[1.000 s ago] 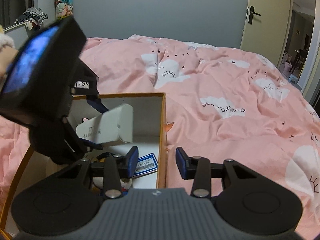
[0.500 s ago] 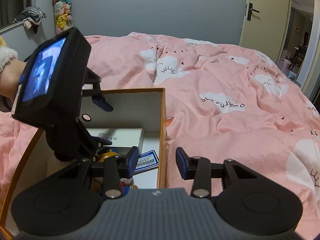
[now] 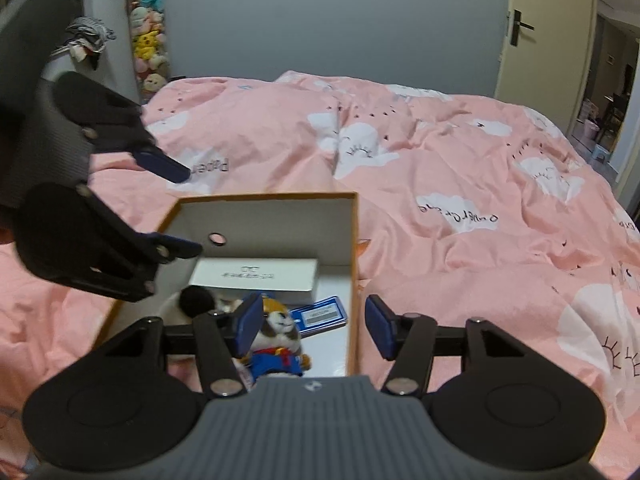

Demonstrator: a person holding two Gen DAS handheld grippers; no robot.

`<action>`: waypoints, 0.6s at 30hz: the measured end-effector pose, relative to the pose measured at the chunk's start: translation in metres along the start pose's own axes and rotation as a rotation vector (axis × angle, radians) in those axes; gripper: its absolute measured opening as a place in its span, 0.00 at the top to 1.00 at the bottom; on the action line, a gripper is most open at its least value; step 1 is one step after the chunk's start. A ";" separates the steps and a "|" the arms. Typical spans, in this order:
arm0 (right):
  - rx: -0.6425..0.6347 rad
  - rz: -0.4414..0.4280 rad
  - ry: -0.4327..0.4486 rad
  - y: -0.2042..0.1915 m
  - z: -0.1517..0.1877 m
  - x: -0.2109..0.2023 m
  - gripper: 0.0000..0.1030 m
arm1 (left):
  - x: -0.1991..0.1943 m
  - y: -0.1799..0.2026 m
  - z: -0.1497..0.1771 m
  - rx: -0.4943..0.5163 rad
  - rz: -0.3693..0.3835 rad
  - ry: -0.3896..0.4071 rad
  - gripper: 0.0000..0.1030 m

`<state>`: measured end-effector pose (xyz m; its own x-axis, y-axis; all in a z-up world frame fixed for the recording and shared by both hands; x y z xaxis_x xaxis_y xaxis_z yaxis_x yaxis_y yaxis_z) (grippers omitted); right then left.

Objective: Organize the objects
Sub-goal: 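Open the left tool and withdraw both tools from the box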

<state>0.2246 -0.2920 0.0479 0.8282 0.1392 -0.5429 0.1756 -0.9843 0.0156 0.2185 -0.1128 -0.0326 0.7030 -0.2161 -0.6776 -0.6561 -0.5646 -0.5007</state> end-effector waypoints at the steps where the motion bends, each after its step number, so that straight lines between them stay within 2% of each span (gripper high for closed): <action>1: 0.000 -0.005 0.006 -0.003 -0.003 -0.006 0.41 | -0.014 -0.001 0.001 -0.029 -0.017 0.002 0.29; 7: -0.003 -0.054 0.064 -0.025 -0.017 -0.051 0.32 | -0.088 -0.005 0.008 -0.198 -0.107 0.058 0.30; 11: 0.001 -0.074 0.107 -0.041 -0.020 -0.079 0.29 | -0.121 -0.004 0.016 -0.309 -0.184 0.090 0.30; 18: -0.001 -0.055 0.154 -0.064 -0.002 -0.113 0.20 | -0.164 0.012 0.040 -0.506 -0.279 0.157 0.30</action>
<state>0.1209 -0.2440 0.1096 0.8893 0.2074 -0.4076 0.2231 -0.9747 -0.0092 0.0847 -0.0523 0.0507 0.8875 -0.0985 -0.4501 -0.2557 -0.9180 -0.3032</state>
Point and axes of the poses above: each gripper's, at about its wrist camera, not at the fingertips, and x roughly the way its jaws point, y to its right, z to its underside, the point moved 6 cm from there along x, roughly the way its jaws point, and after that the axes turned 7 degrees about y, right-handed, at the moved point
